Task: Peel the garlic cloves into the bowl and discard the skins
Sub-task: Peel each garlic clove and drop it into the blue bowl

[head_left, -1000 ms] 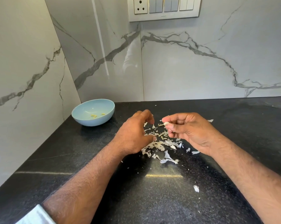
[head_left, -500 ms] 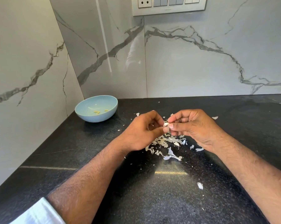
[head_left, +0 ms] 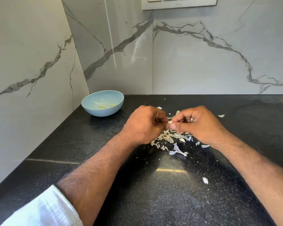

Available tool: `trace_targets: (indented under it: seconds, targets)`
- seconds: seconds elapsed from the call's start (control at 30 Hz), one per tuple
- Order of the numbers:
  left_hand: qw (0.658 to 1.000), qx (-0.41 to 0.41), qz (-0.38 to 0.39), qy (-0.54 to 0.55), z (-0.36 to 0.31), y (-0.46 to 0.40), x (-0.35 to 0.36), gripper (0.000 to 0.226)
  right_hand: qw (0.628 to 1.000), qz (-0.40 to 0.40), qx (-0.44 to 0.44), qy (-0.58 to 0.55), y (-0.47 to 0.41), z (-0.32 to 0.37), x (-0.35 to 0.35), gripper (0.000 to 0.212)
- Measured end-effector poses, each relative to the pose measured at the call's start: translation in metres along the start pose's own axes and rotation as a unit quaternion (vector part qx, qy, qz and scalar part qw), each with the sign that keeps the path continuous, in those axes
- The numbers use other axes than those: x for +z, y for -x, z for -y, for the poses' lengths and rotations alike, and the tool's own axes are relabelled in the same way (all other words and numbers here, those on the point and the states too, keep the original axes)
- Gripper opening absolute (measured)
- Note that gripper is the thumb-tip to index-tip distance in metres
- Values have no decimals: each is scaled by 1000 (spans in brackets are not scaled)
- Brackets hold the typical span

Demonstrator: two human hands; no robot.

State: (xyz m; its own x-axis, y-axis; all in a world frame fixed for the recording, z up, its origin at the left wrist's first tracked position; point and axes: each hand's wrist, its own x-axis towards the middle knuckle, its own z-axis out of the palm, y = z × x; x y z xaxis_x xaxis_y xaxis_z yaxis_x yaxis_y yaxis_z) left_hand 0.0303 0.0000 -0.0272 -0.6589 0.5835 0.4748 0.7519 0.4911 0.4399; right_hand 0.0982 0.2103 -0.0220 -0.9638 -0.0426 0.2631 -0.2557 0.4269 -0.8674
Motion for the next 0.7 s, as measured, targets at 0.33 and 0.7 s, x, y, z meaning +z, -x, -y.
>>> trace_targets:
  seconds: [0.33,0.7]
  targets:
    - [998,-62,11,11,0,8,-24,24,982,5,57,-180,-1,2,6,41]
    - [976,-184,-7,115,44,32,-49,12,999,32,15,41,7,15,32,20]
